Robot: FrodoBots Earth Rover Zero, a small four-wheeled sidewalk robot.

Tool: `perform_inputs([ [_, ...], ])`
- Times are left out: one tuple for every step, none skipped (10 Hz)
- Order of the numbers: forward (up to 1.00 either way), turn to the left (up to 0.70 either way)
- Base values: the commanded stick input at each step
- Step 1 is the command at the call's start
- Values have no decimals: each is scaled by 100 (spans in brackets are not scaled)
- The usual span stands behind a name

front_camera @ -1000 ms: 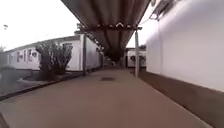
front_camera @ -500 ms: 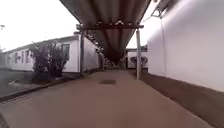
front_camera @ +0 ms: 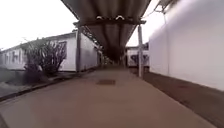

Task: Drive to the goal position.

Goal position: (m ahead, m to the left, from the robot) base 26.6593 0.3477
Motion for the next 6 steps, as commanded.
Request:
perform_inputs([
  [85, 0],
  [85, 0],
  [85, 0],
  [85, 0],
  [85, 0],
  [85, 0],
])
